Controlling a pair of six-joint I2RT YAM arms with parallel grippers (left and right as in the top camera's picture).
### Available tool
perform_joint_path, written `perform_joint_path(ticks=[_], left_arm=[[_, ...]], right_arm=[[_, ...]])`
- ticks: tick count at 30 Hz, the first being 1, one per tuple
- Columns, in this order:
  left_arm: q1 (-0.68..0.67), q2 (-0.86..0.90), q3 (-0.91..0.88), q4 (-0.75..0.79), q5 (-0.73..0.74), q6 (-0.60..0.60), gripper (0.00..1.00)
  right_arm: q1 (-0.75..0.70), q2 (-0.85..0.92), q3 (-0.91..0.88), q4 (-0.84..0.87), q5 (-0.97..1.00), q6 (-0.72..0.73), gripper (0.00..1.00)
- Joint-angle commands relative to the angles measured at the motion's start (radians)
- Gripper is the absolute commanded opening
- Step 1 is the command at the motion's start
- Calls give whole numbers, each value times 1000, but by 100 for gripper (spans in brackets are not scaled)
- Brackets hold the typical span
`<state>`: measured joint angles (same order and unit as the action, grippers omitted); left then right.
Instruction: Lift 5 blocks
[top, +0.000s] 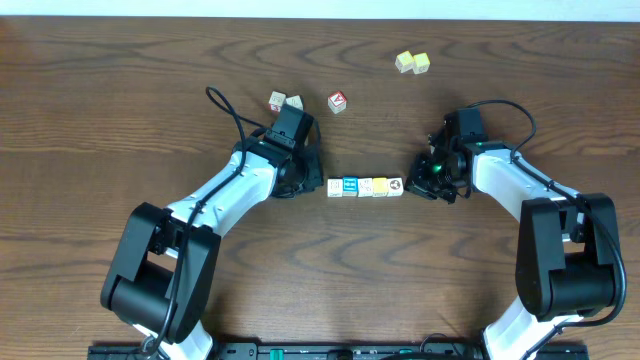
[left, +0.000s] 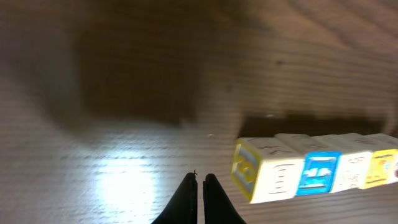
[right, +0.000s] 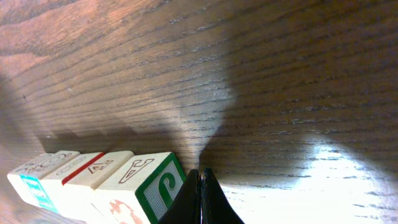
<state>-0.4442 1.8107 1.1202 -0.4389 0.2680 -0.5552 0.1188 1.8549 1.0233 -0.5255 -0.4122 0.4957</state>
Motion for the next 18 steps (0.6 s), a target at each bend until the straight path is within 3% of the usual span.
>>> perform_joint_path(ticks=[1,18], left_arm=[[1,9,-6,22,27,24,8],[0,119,-6,64,92,20,7]], right_arm=[[6,9,-5,0,-11,-67,1],[6,9,-5,2,-11,-160,1]])
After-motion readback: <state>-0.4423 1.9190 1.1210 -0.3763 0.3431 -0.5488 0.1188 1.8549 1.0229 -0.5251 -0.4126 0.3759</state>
